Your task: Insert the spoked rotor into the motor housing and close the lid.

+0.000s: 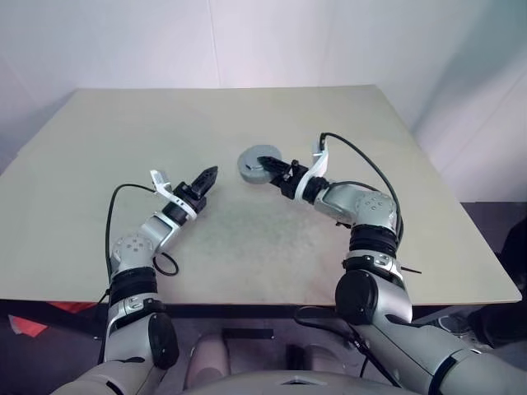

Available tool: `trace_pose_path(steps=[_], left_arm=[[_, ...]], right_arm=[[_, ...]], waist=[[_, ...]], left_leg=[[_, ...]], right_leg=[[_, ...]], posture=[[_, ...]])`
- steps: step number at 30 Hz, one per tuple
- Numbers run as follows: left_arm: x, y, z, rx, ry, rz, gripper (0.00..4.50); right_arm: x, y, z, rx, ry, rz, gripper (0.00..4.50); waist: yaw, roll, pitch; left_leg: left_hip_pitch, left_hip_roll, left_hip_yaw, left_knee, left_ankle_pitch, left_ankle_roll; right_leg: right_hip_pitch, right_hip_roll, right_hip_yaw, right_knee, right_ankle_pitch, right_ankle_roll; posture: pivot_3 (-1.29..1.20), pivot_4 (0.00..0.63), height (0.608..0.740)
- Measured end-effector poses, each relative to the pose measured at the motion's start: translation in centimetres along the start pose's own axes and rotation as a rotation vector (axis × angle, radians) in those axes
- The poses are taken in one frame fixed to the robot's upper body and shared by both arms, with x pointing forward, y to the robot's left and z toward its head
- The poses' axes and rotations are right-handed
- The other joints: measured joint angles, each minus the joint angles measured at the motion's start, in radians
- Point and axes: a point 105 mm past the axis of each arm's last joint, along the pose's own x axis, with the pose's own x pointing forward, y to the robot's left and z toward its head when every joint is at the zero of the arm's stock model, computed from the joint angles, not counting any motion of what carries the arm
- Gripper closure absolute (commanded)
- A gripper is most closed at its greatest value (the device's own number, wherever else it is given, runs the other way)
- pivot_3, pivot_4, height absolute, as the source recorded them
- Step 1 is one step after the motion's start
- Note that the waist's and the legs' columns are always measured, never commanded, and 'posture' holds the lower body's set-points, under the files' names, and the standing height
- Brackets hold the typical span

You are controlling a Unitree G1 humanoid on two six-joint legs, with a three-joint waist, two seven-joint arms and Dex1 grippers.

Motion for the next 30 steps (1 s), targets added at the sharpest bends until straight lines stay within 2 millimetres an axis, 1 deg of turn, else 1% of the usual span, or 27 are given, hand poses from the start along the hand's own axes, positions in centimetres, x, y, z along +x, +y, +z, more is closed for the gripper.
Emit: trace_pose_path(steps=[3,7,10,14,18,20,25,28,29,30], left_arm=[[-0.6,-0.2,0.4,-0.031,-0.038,-0.012,1.51],[-1.0,-0.1,-0.2,-0.087,-0.015,-0.001,0.11],[-0.9,-0.5,-0.8,-0.139,0.021,-0.024,0.11],[-0.5,-1.0,-1.1,-0.194,0.034,-0.058,0.11],[0.8,-1.4,-1.5,-0.232,0.052,-0.081,0.11],[1.4,-1.5,-1.7,-0.249,0.060,-0.091,0.11],[2.4,-1.7,-2.2,-0.273,0.076,-0.107,0.11],[2.6,-1.7,-2.5,-0.276,0.078,-0.108,0.11],[2.6,-1.7,-2.5,-0.274,0.079,-0.108,0.39],[2.6,-1.7,-2.6,-0.272,0.079,-0.107,0.49]], right_arm=[[0.8,0.4,-0.1,-0.002,0.011,0.001,2.40],[1.1,0.6,-0.1,-0.010,0.029,0.001,2.40],[1.1,0.8,-0.3,-0.011,0.042,0.014,2.40],[1.4,1.4,-1.3,-0.020,0.098,0.034,2.40],[1.6,2.8,-2.6,-0.051,0.149,0.087,2.40],[1.7,3.3,-2.8,-0.058,0.158,0.107,2.40],[1.3,3.0,-2.9,-0.061,0.157,0.105,2.40],[1.2,2.7,-3.0,-0.055,0.155,0.099,2.40],[1.2,2.7,-2.9,-0.056,0.153,0.098,2.40],[1.1,2.7,-2.8,-0.057,0.150,0.096,2.40]], waist=[[0.000,-0.001,0.001],[0.001,-0.001,0.001],[-0.001,-0.001,0.001],[-0.001,-0.001,0.001],[0.000,-0.001,0.001],[0.001,-0.002,0.001],[0.003,-0.002,0.001],[0.002,-0.002,0.001],[0.001,-0.002,0.001],[0.001,-0.002,0.001]], left_leg=[[0.000,0.000,0.000,0.002,0.000,0.000],[0.001,0.000,-0.001,0.004,0.001,-0.002],[0.001,0.000,-0.001,0.006,0.001,-0.002],[0.001,0.000,-0.001,0.006,0.001,-0.002],[0.001,0.000,-0.001,0.006,0.001,-0.002],[0.001,0.000,-0.001,0.006,0.001,-0.002],[0.001,0.000,-0.001,0.006,0.001,-0.002],[0.001,0.000,-0.001,0.006,0.001,-0.002],[0.001,0.000,-0.001,0.006,0.001,-0.002],[0.001,0.000,-0.001,0.006,0.001,-0.002]], right_leg=[[0.000,-0.001,0.000,0.000,0.000,0.000],[0.001,-0.001,0.001,0.002,0.001,0.001],[0.002,-0.001,0.001,0.003,0.002,0.002],[0.001,0.000,0.001,0.003,0.002,0.002],[0.001,0.000,0.001,0.002,0.003,0.002],[0.001,0.000,0.001,0.002,0.003,0.002],[0.002,0.000,0.001,0.002,0.003,0.003],[0.002,0.000,0.001,0.002,0.003,0.003],[0.002,0.000,0.001,0.002,0.003,0.003],[0.002,0.000,0.001,0.002,0.003,0.003]], posture=[[0.00,0.000,0.740],[0.00,0.000,0.740],[0.00,0.000,0.740],[0.00,0.000,0.740],[0.00,0.000,0.740],[0.00,0.000,0.740],[0.00,0.000,0.740],[0.00,0.000,0.740],[0.00,0.000,0.740],[0.00,0.000,0.740]])
